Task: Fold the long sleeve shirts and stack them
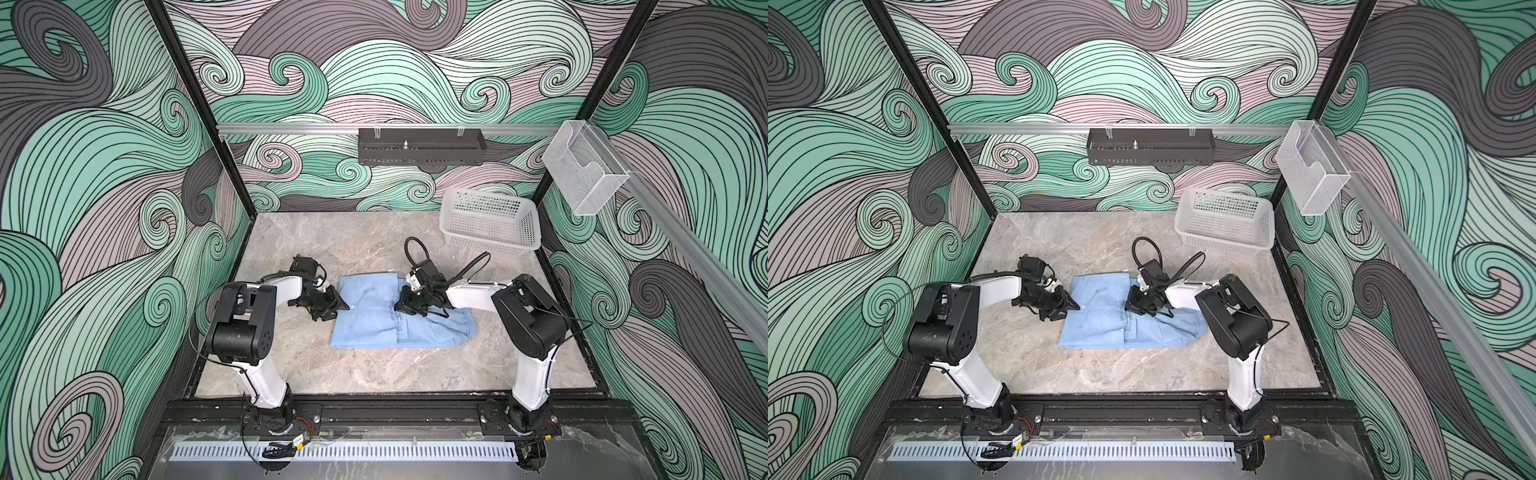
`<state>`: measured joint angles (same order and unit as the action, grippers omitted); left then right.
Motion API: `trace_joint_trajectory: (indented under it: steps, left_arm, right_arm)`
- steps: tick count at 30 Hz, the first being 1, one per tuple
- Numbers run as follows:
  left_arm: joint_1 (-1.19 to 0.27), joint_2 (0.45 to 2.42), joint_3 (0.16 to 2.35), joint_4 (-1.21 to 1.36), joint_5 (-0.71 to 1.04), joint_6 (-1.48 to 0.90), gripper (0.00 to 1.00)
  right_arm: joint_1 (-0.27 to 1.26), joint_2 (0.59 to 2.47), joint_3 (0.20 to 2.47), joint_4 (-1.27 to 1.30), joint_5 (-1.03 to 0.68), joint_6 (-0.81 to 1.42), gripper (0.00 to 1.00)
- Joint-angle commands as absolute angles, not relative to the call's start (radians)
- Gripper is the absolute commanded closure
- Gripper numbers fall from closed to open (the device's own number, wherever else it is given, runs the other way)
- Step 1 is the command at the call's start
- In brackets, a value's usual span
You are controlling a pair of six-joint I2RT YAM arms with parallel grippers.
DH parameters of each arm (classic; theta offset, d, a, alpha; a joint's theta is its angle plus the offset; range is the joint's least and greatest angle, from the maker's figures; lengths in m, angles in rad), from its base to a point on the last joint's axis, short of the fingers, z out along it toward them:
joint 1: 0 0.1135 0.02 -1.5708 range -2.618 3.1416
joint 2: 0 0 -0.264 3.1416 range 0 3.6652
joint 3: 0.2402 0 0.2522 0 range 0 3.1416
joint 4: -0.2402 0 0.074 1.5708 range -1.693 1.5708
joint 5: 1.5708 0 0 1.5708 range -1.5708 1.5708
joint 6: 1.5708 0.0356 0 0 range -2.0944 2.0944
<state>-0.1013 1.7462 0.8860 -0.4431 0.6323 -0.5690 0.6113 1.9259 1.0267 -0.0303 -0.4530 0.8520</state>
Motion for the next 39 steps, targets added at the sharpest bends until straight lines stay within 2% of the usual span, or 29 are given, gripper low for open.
trace_joint_trajectory:
  steps: [1,2,3,4,11,18,24,28,33,39]
  left_arm:
    - [-0.103,1.775,0.851,-0.413,0.613,-0.58,0.75]
    - [-0.103,1.766,0.848,-0.408,0.618,-0.58,0.84]
    - [-0.102,1.753,0.845,-0.404,0.622,-0.58,0.99]
    - [-0.104,1.731,0.845,-0.403,0.623,-0.577,1.0]
    - [-0.107,1.496,0.9,-0.61,0.528,-0.472,1.0]
    - [-0.175,1.37,0.933,-0.698,0.542,-0.461,1.0]
    - [-0.337,1.416,0.993,-0.571,0.548,-0.592,1.0]
    - [-0.397,1.514,0.967,-0.408,0.571,-0.703,1.0]
    - [-0.404,1.596,0.899,-0.262,0.557,-0.797,1.0]
    - [-0.394,1.673,0.868,-0.229,0.52,-0.812,1.0]
  right_arm:
    - [0.612,1.999,0.979,-0.129,-0.371,0.839,1.0]
    - [0.612,1.999,0.979,-0.127,-0.374,0.839,1.0]
    - [0.613,1.998,0.979,-0.126,-0.379,0.84,1.0]
    - [0.614,1.997,0.98,-0.125,-0.383,0.842,1.0]
    - [0.658,2.014,1.017,-0.121,-0.384,0.881,1.0]
    - [0.738,2.084,1.103,-0.091,-0.387,0.962,1.0]
    - [0.769,2.111,1.146,-0.081,-0.394,0.992,1.0]
    - [0.77,2.101,1.144,-0.085,-0.389,0.988,1.0]
    - [0.767,2.094,1.122,-0.055,-0.395,1.006,1.0]
    - [0.751,2.057,1.083,-0.024,-0.39,1.021,1.0]
